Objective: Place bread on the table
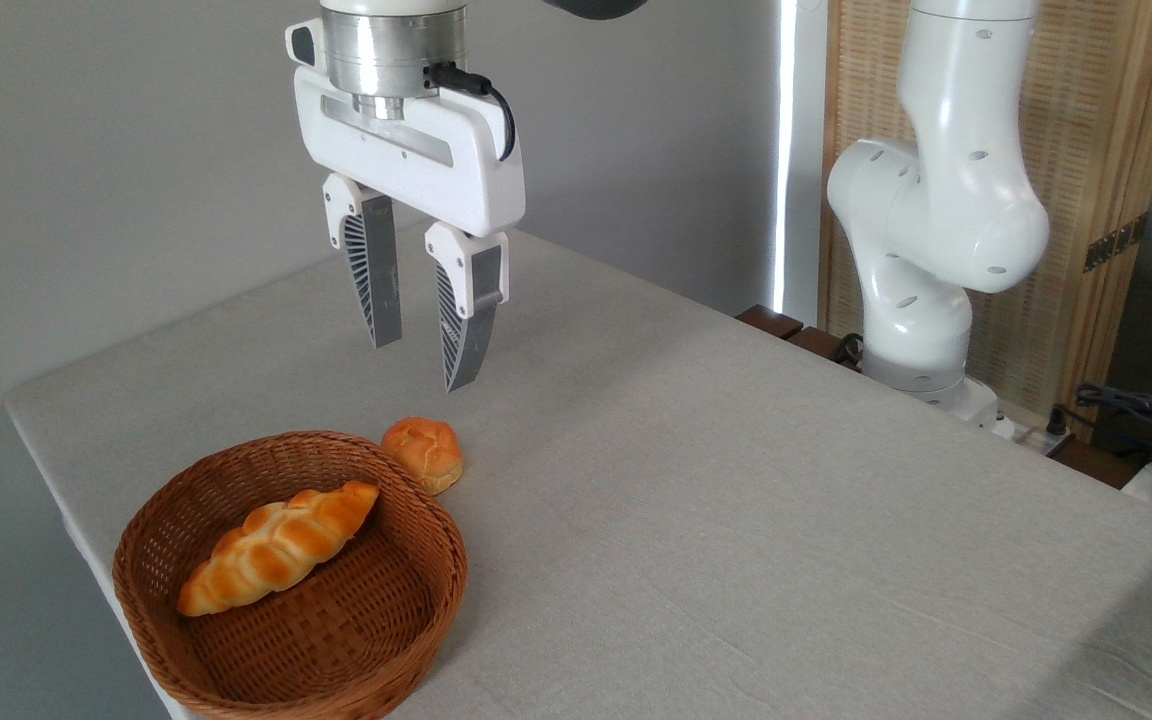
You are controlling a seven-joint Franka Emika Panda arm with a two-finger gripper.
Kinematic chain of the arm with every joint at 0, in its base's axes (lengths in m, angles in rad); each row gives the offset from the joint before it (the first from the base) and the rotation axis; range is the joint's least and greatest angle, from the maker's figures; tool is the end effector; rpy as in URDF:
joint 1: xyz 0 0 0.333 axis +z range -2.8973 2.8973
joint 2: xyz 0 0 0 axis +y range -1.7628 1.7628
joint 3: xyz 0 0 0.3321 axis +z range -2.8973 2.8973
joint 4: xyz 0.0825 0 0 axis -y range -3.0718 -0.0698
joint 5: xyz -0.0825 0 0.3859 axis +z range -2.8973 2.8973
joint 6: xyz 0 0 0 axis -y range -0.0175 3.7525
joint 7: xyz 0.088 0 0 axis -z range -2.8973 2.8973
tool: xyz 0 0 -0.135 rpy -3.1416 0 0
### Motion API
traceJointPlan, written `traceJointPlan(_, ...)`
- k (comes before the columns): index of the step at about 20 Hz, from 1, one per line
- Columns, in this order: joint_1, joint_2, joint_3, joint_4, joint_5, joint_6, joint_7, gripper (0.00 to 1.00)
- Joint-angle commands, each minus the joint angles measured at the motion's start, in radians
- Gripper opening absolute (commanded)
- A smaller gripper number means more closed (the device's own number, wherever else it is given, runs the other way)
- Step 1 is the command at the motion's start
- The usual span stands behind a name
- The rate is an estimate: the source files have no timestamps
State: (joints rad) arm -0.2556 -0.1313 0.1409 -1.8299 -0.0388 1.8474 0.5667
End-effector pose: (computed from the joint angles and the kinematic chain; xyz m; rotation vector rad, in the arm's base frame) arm 0.5354 -0.0618 0.5846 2.9354 -1.0275 0.2436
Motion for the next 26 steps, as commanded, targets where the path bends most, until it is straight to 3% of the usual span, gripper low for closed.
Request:
traceJointPlan(1, -0.011, 0.019, 0.003, 0.03, -0.018, -0.028, 0.016, 1.0)
traceJointPlan(26, -0.007, 0.022, 0.011, 0.044, -0.013, -0.033, 0.024, 1.0)
